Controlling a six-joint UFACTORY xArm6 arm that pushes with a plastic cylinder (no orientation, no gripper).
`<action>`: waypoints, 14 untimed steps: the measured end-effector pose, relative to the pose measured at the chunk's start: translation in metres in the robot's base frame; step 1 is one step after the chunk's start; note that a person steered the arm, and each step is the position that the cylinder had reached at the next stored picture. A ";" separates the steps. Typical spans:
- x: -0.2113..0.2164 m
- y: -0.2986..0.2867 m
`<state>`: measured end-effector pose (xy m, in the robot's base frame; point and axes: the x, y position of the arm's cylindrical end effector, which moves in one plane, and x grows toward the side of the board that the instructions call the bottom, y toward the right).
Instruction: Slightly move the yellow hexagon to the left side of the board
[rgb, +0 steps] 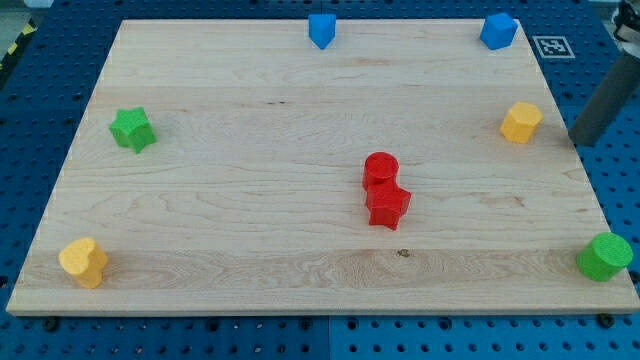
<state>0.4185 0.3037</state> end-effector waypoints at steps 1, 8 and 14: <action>0.000 -0.046; 0.000 -0.057; -0.028 -0.043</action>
<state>0.3901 0.2607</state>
